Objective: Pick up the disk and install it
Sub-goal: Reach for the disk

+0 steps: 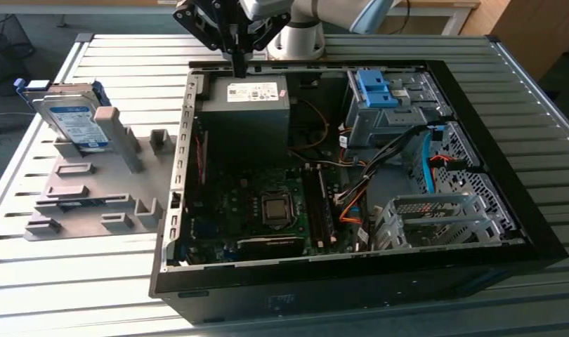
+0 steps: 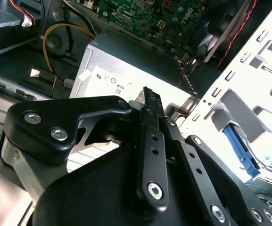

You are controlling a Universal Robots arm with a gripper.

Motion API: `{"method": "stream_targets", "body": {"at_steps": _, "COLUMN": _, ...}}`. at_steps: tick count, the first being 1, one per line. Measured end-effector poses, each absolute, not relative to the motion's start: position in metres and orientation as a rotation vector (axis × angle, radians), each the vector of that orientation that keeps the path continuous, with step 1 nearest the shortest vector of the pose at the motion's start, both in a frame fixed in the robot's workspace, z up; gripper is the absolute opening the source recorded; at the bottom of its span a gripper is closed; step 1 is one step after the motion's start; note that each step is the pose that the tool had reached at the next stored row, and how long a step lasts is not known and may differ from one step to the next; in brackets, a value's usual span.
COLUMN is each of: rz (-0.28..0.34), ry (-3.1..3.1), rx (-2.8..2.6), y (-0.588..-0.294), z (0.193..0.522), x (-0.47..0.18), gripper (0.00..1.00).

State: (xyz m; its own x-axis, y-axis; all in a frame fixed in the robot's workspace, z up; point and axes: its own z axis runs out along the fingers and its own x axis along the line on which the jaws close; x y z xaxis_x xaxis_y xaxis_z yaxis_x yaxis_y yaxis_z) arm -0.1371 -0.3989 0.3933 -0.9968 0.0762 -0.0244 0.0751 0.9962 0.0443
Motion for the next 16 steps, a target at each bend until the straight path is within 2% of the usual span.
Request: {"method": "stream_targets", "body": {"at_steps": 16, "rz": 0.068, "ry": 3.113, "rx": 0.118, "y": -0.3989, "z": 0.3932, "x": -0.144, "gripper": 0.11}}
